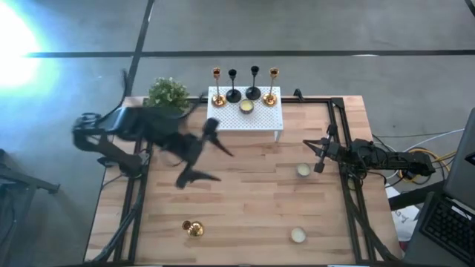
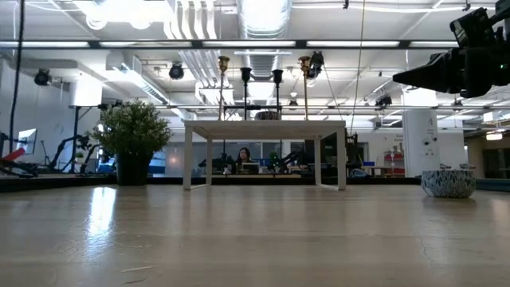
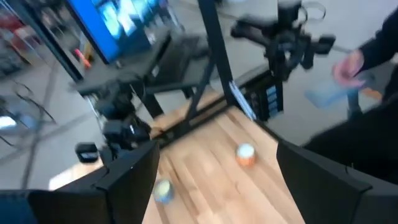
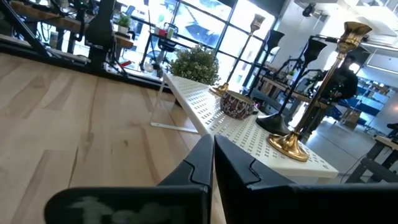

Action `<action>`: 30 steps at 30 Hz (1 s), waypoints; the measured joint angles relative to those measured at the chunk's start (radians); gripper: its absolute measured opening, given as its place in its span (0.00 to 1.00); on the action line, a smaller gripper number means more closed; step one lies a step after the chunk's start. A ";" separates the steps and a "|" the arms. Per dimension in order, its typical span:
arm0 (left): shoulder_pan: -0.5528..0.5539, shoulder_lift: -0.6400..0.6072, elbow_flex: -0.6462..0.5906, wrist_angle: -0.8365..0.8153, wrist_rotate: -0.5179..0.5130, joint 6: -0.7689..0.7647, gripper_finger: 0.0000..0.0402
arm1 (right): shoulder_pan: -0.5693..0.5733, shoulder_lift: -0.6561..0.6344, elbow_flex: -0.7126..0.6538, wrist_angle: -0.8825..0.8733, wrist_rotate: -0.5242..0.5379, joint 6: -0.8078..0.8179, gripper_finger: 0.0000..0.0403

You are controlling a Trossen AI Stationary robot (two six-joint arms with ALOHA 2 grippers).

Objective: Pick & Place candle stick holders
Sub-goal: Put the blue scented candle on the shelf

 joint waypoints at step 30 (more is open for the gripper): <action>-0.084 -0.692 -1.353 0.929 -0.246 -0.137 0.82 | 0.000 0.001 0.000 0.062 -0.023 -0.278 0.02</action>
